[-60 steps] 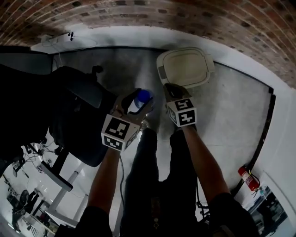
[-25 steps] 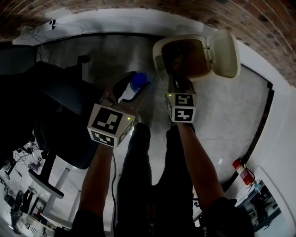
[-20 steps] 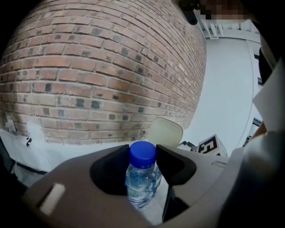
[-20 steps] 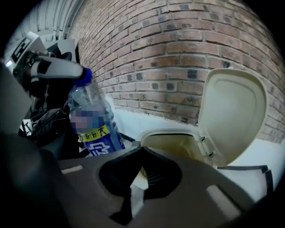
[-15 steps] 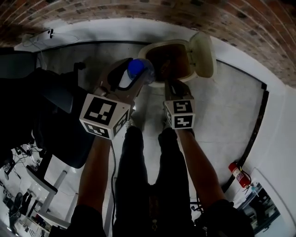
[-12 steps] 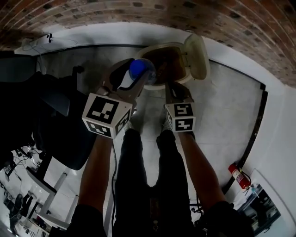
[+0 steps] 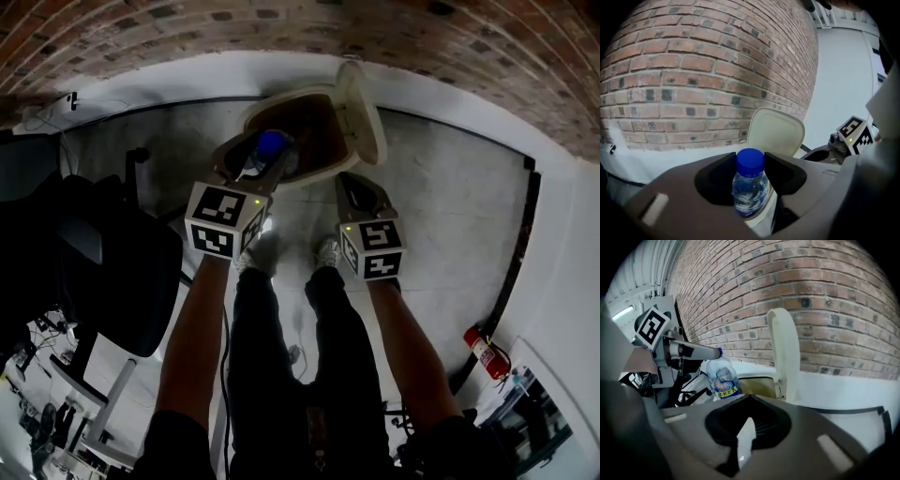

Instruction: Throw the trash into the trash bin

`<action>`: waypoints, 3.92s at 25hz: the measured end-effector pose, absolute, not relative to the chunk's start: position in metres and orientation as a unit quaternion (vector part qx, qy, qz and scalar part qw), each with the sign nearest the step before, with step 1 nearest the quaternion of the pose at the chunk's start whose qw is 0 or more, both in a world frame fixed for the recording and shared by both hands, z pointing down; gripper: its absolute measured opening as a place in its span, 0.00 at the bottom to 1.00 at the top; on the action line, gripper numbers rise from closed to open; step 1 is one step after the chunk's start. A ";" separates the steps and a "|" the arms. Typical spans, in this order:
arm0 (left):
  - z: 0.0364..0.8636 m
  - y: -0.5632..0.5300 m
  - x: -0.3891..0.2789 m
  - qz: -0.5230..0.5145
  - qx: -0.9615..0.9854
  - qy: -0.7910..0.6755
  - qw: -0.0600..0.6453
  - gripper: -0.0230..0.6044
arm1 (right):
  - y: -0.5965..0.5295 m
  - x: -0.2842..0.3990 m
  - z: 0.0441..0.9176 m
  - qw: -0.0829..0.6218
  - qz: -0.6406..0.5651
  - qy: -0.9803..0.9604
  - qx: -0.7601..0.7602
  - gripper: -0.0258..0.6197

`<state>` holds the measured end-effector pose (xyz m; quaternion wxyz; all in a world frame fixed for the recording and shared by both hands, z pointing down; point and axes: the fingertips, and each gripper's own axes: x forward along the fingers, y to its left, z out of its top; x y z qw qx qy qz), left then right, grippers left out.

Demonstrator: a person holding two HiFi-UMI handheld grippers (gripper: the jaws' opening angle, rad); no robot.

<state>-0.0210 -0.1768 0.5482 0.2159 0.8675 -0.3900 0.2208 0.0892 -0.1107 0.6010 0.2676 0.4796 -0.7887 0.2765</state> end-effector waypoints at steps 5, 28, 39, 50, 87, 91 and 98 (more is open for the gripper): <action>0.603 -0.173 -0.010 0.257 0.853 -0.390 0.235 0.35 | -0.096 0.108 0.613 0.278 0.293 -0.791 0.460 0.04; 0.693 -0.161 -0.038 0.360 0.788 -0.415 0.278 0.62 | -0.172 0.184 0.557 0.209 0.236 -0.784 0.535 0.04; 0.685 -0.149 -0.057 0.345 0.795 -0.405 0.292 0.61 | -0.180 0.160 0.553 0.212 0.230 -0.792 0.525 0.04; 0.642 -0.153 -0.096 0.298 0.800 -0.453 0.256 0.23 | -0.161 0.088 0.567 0.227 0.248 -0.826 0.451 0.04; 0.699 -0.146 -0.068 0.358 0.775 -0.424 0.301 0.04 | -0.137 -0.002 0.697 0.378 0.281 -0.825 0.312 0.04; 0.699 -0.148 -0.069 0.352 0.775 -0.430 0.301 0.04 | -0.138 -0.003 0.696 0.373 0.290 -0.827 0.306 0.04; 0.684 -0.147 -0.066 0.334 0.782 -0.433 0.300 0.04 | -0.135 -0.001 0.687 0.370 0.275 -0.832 0.308 0.04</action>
